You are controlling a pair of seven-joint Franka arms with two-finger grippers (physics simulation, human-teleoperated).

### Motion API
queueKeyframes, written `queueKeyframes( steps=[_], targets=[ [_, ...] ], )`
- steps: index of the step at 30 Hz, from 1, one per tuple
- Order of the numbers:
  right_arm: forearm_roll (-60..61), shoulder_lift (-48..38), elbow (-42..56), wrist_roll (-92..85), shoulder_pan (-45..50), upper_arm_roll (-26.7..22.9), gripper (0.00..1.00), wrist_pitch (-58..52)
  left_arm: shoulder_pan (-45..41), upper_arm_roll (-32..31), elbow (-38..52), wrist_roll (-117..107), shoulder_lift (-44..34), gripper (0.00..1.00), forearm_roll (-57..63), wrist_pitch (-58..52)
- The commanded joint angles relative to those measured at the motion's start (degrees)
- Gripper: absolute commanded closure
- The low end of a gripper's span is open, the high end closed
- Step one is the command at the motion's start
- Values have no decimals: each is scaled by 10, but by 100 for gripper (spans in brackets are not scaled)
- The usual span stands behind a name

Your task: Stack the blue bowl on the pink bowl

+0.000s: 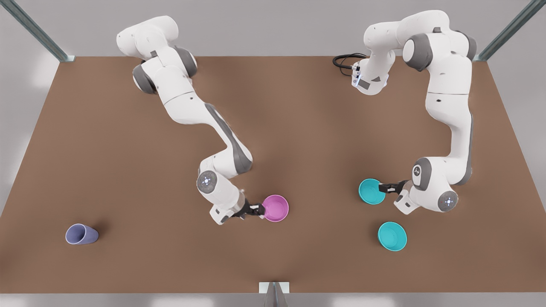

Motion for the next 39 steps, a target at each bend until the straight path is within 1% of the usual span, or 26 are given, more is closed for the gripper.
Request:
queueKeyframes(
  steps=[1, 3, 4, 5, 6, 7, 8, 9, 10, 11, 12, 13, 18, 19, 20, 21, 24, 25, 26, 28, 30, 31, 33, 36, 38, 39],
  targets=[
    [3, -29, -4, 51, -57, 0, 0, -110, -9, 0, -14, 47, 0, 0, -19, 130],
    [-28, -93, -3, -110, -175, -6, 0, -360, -6, 0, -14, 73, 3, 0, -18, 131],
    [-57, -96, 0, -189, -228, -11, 0, -433, -5, 0, -14, 73, 6, 0, -19, 133],
    [-116, -106, 3, -269, -283, -12, 0, -485, -5, 0, -16, 73, 7, 0, -19, 133],
    [-156, -125, 3, -319, -314, -11, 0, -508, -6, -1, -20, 73, 7, 0, -28, 132],
    [-219, -153, 5, -341, -318, -8, 0, -516, -7, -1, -28, 72, 8, 1, -29, 132],
    [-230, -187, 5, -342, -314, -6, 0, -544, -9, -1, -31, 71, 8, 12, -29, 131],
    [-222, -239, -8, -349, -312, -10, 0, -561, -9, -1, -31, 71, 9, 30, -29, 129],
    [-226, -345, -84, -349, -308, -10, 0, -562, -10, -1, -31, 70, 8, 48, -29, 129],
    [-225, -412, -135, -346, -294, -12, 0, -561, -10, -2, -31, 71, 8, 64, -29, 128],
    [-216, -470, -188, -341, -295, -12, 0, -547, -9, -3, -31, 70, 8, 75, -29, 126],
    [-218, -510, -230, -340, -295, -11, 0, -527, -9, -4, -31, 70, 7, 79, -29, 125],
    [-218, -513, -230, -321, -295, -8, 0, -527, -8, -5, -31, 67, 3, 79, -29, 117],
    [-218, -513, -229, -321, -295, -8, 0, -526, -14, -5, -31, 46, -19, 79, -29, 101],
    [-218, -512, -229, -321, -295, -8, 0, -527, -35, -5, -31, 2, -60, 79, -39, 63],
    [-218, -512, -229, -321, -295, -8, 0, -527, -46, -4, -31, -28, -81, 79, -67, 47],
    [-217, -511, -230, -321, -295, -10, 0, -527, -99, -6, -29, -151, -95, 79, -73, 41],
    [-217, -511, -231, -321, -295, -11, 0, -527, -115, -6, -28, -157, -94, 79, -110, 44],
    [-217, -511, -231, -322, -295, -11, 0, -527, -136, -7, -18, -192, -84, 79, -121, 47],
    [-217, -510, -231, -322, -295, -12, 0, -527, -205, -6, 128, -343, 11, 79, -110, 41],
    [-217, -509, -231, -322, -295, -12, 0, -527, -237, -6, 229, -418, 66, 79, -98, 40],
    [-216, -508, -232, -322, -295, -12, 0, -527, -243, -5, 251, -419, 67, 79, -98, 40],
    [-217, -508, -232, -322, -295, -12, 0, -527, -250, -5, 254, -449, 70, 79, -99, 46],
    [-216, -508, -232, -322, -295, -12, 0, -527, -260, -5, 285, -464, 91, 79, -99, 64],
    [-216, -508, -233, -322, -295, -12, 0, -529, -307, 40, 347, -521, 134, 79, -99, 74],
    [-216, -508, -233, -322, -295, -12, 0, -530, -308, 40, 358, -529, 146, 79, -100, 74]
  ],
)
